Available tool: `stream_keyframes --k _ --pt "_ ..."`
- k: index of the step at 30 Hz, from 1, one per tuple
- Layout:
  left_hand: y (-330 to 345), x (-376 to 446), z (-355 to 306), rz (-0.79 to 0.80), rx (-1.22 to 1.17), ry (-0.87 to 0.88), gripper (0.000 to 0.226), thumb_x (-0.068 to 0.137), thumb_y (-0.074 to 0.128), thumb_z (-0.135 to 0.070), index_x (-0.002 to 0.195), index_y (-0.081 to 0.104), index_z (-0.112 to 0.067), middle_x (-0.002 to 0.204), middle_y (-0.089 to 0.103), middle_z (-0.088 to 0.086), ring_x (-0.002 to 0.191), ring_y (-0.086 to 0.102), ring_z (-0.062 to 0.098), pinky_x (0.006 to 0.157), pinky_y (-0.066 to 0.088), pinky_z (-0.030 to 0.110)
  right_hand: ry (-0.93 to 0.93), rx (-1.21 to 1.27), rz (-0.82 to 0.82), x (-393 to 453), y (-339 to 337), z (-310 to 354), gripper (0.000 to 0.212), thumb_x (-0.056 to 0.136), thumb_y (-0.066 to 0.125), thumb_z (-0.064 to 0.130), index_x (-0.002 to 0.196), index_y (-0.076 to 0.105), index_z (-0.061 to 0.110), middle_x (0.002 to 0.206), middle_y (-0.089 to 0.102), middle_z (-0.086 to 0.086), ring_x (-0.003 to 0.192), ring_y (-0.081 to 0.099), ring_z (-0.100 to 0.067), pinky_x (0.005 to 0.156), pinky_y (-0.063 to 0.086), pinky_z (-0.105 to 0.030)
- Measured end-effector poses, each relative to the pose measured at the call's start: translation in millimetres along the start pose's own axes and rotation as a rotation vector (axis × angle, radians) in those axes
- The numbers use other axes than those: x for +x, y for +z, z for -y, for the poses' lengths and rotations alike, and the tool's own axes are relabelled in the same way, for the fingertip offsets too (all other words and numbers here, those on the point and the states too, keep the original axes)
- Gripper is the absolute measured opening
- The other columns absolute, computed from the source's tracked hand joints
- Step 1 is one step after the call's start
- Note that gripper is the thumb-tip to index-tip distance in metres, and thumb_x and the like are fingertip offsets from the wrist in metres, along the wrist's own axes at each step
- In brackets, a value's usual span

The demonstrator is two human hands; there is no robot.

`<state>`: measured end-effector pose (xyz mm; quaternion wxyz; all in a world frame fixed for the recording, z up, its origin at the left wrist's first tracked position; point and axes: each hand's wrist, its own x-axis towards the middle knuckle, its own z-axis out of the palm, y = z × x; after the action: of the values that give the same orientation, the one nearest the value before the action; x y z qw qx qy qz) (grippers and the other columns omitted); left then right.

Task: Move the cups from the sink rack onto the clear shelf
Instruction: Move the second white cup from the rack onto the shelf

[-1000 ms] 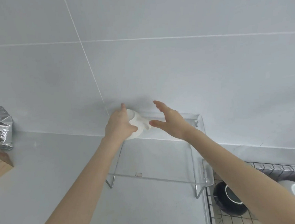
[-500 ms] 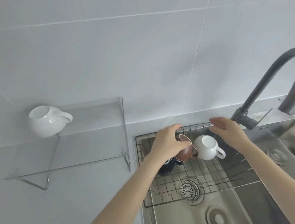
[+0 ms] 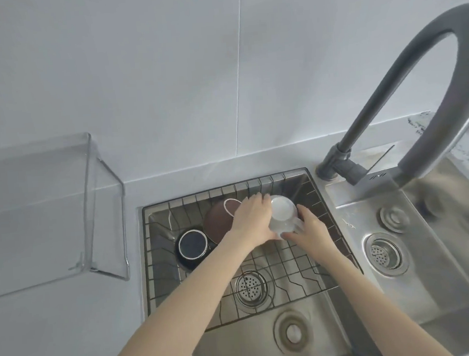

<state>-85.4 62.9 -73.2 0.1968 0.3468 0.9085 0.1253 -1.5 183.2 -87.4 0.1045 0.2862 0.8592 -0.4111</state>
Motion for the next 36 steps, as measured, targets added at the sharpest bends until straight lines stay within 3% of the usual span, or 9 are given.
stream_keyframes --k 4,7,9,19,22,26,30,33,36 --pt "9 27 6 0.120 0.131 -0.042 0.093 0.063 0.076 -0.045 0.132 0.034 0.001 0.125 0.057 0.018 0.117 0.054 0.031 0.107 0.032 0.040 -0.015 -0.032 -0.022 7 8 -1 0.083 0.076 0.069 0.025 0.142 0.023 0.008 0.146 0.039 -0.014 0.129 0.041 -0.030 0.097 0.040 -0.037" --pt "14 33 10 0.117 0.079 -0.048 0.071 0.066 0.076 -0.038 0.119 0.045 -0.002 0.111 0.066 0.016 0.102 0.062 0.035 0.081 0.041 0.035 -0.009 -0.059 -0.058 11 13 -3 0.081 0.076 0.068 0.032 0.141 0.025 0.009 0.141 0.045 -0.014 0.125 0.046 -0.032 0.094 0.044 -0.042" --pt "16 33 13 0.066 0.065 -0.057 0.064 0.066 0.075 -0.038 0.114 0.048 -0.004 0.104 0.068 0.016 0.094 0.064 0.037 0.068 0.038 0.034 0.006 -0.037 -0.079 12 14 -3 0.081 0.075 0.069 0.035 0.140 0.028 0.010 0.134 0.052 -0.016 0.120 0.050 -0.034 0.092 0.046 -0.042" --pt "1 24 10 0.014 -0.169 -0.099 0.055 0.062 0.076 -0.033 0.107 0.054 -0.009 0.101 0.068 0.015 0.095 0.061 0.036 0.071 0.045 0.037 0.016 0.087 -0.138 7 -3 12 0.081 0.065 0.073 0.036 0.135 0.038 0.015 0.123 0.062 -0.010 0.111 0.056 -0.030 0.083 0.041 -0.034" --pt "-25 11 9 -0.052 -0.241 -0.099 0.054 0.062 0.076 -0.032 0.106 0.055 -0.010 0.097 0.068 0.012 0.090 0.059 0.032 0.067 0.042 0.034 -0.077 0.092 -0.174 -3 -20 32 0.078 0.062 0.076 0.037 0.131 0.045 0.017 0.116 0.064 -0.006 0.104 0.057 -0.026 0.079 0.039 -0.030" --pt "-77 -25 18 -0.202 -0.289 -0.101 0.047 0.058 0.078 -0.032 0.089 0.053 -0.007 0.083 0.065 0.012 0.074 0.053 0.029 0.059 0.035 0.032 -0.244 0.057 -0.188 -20 -37 83 0.066 0.065 0.078 0.029 0.125 0.051 0.020 0.099 0.061 0.004 0.093 0.055 -0.020 0.075 0.035 -0.028" --pt "-130 -80 41 -0.376 -0.314 -0.144 0.055 0.056 0.081 -0.038 0.097 0.059 -0.008 0.090 0.068 0.009 0.083 0.057 0.028 0.068 0.041 0.035 -0.411 0.049 -0.159 -44 -37 148 0.066 0.065 0.079 0.030 0.124 0.052 0.020 0.100 0.060 0.006 0.098 0.056 -0.019 0.082 0.042 -0.033" --pt "-165 -138 72 -0.497 -0.369 -0.188 0.056 0.053 0.082 -0.037 0.097 0.062 -0.008 0.093 0.071 0.008 0.093 0.062 0.027 0.081 0.049 0.041 -0.549 0.059 -0.115 -71 -17 202 0.058 0.063 0.080 0.033 0.115 0.058 0.020 0.097 0.064 0.006 0.091 0.056 -0.020 0.077 0.042 -0.031" --pt "-187 -192 110 -0.583 -0.412 -0.264 0.054 0.048 0.081 -0.038 0.090 0.065 -0.009 0.089 0.072 0.009 0.092 0.065 0.027 0.081 0.050 0.044 -0.660 0.027 -0.046 -96 16 253 0.049 0.061 0.079 0.038 0.101 0.060 0.017 0.092 0.069 -0.001 0.082 0.057 -0.026 0.072 0.044 -0.034"
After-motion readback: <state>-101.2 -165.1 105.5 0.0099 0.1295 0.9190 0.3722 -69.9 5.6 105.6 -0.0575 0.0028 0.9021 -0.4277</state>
